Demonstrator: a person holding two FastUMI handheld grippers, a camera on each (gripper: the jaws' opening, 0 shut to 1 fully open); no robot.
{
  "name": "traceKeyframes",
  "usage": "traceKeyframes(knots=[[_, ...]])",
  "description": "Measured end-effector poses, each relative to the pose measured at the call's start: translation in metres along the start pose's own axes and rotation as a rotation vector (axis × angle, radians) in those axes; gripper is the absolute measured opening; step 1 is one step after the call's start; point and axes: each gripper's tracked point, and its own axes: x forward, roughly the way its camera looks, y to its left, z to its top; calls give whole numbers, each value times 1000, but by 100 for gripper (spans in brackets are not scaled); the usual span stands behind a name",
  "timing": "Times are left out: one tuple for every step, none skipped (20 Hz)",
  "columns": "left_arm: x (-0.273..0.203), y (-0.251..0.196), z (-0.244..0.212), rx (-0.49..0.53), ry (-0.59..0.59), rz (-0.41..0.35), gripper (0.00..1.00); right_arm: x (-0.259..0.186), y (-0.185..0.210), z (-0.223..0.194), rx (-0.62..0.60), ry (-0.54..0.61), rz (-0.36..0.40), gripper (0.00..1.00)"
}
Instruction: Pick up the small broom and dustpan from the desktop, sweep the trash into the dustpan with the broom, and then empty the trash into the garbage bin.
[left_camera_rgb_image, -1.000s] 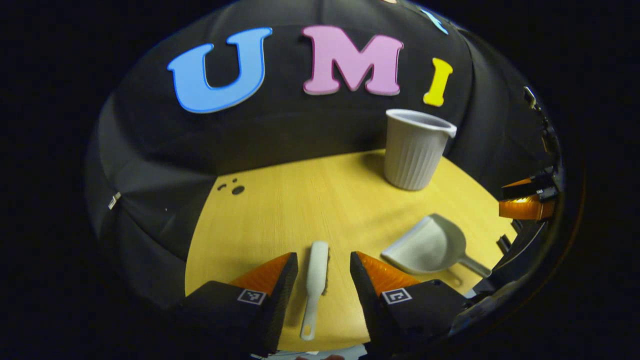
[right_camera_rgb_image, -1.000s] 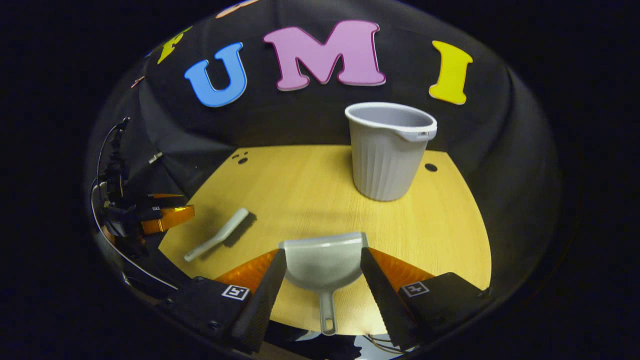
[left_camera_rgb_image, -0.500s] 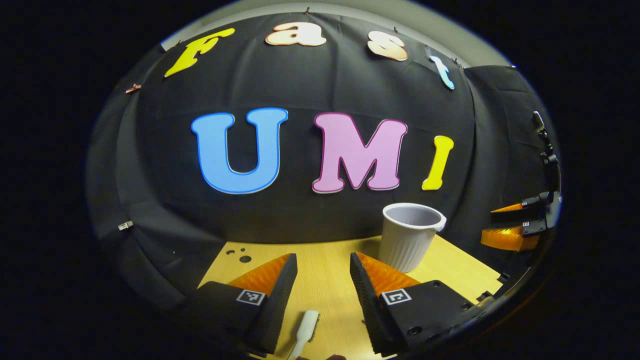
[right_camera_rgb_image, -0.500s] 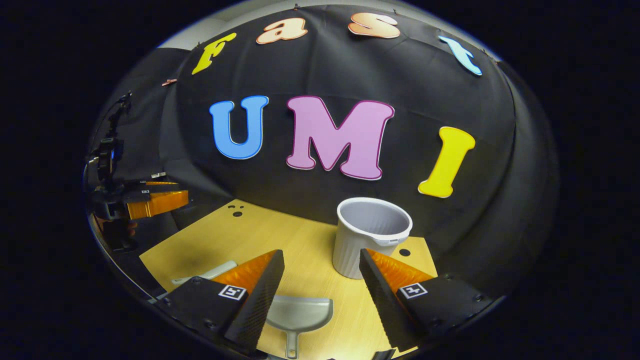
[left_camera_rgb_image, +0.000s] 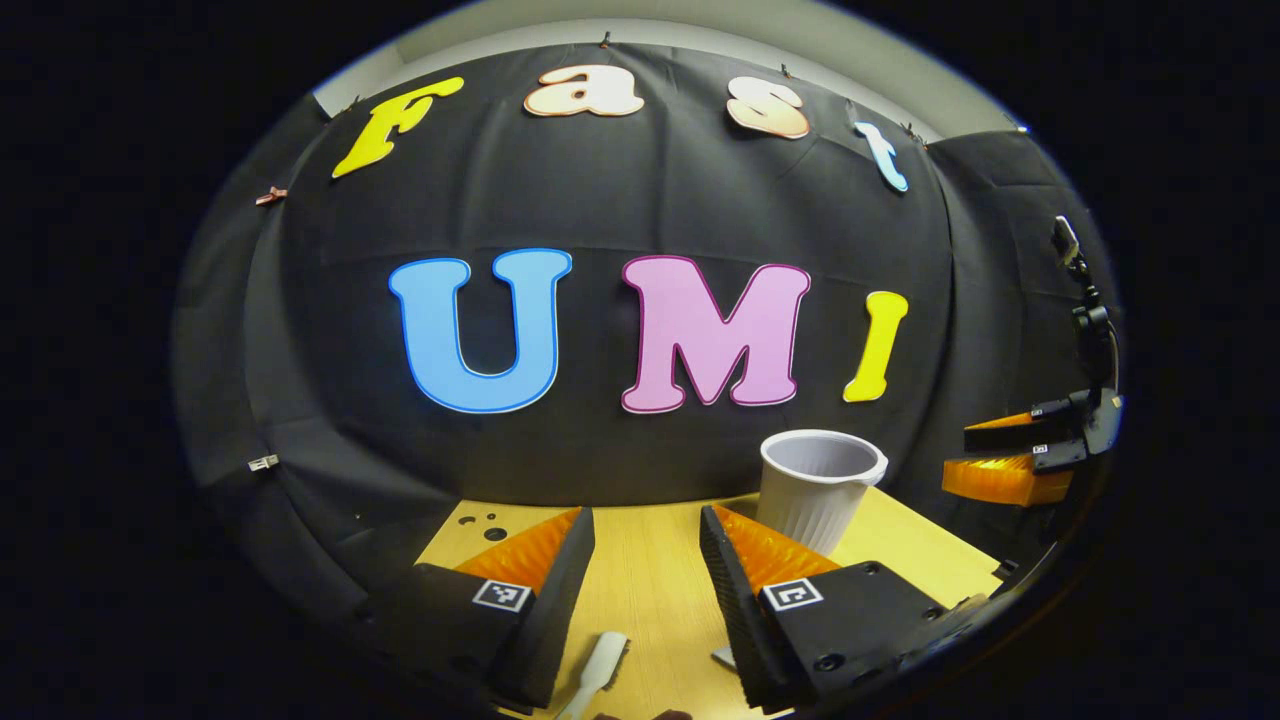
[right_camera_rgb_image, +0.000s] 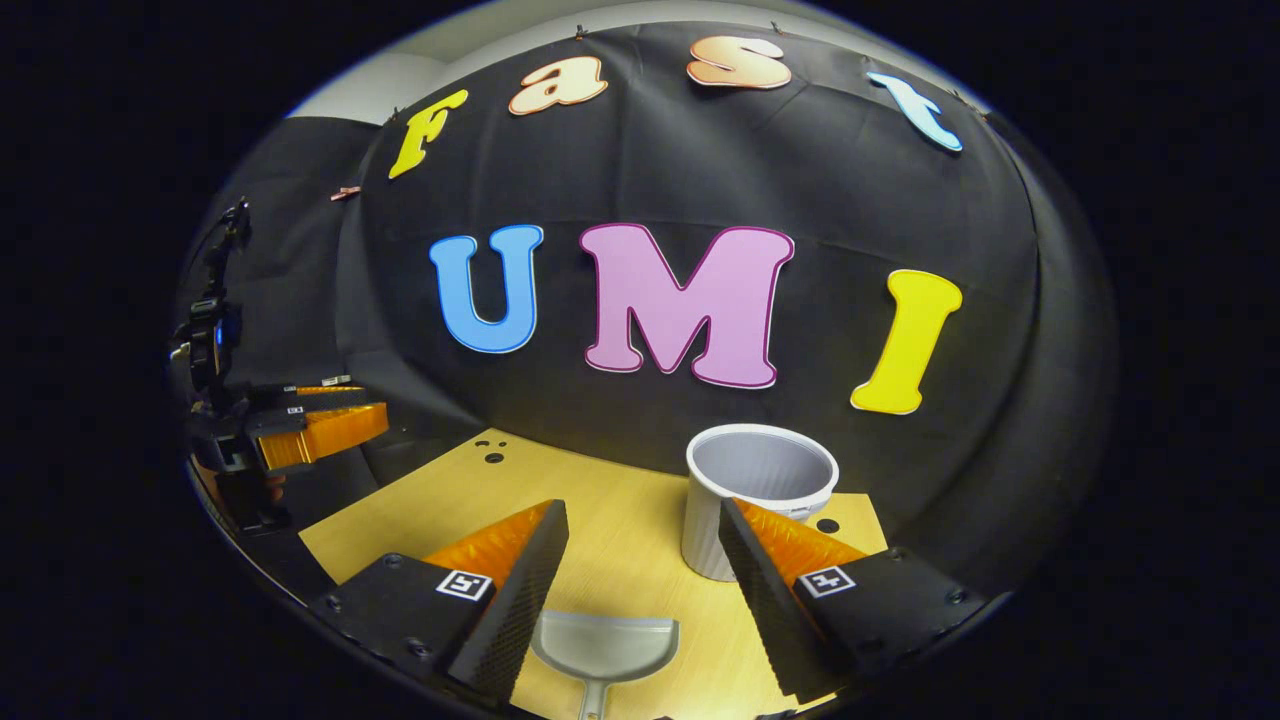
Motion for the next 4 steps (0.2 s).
traceKeyframes(knots=[[0,-1,2,-1,-3,9,70,1,-4,2,-10,-7,3,95],[1,-3,2,-4,3,25,70,1,-8,-2,-14,0,11,95],[-1,-4,4,-5,-2,36,70,0,-11,-3,-13,0,24,95],[-1,-10,6,-5,-13,43,65,-2,-13,0,-11,-9,36,95]])
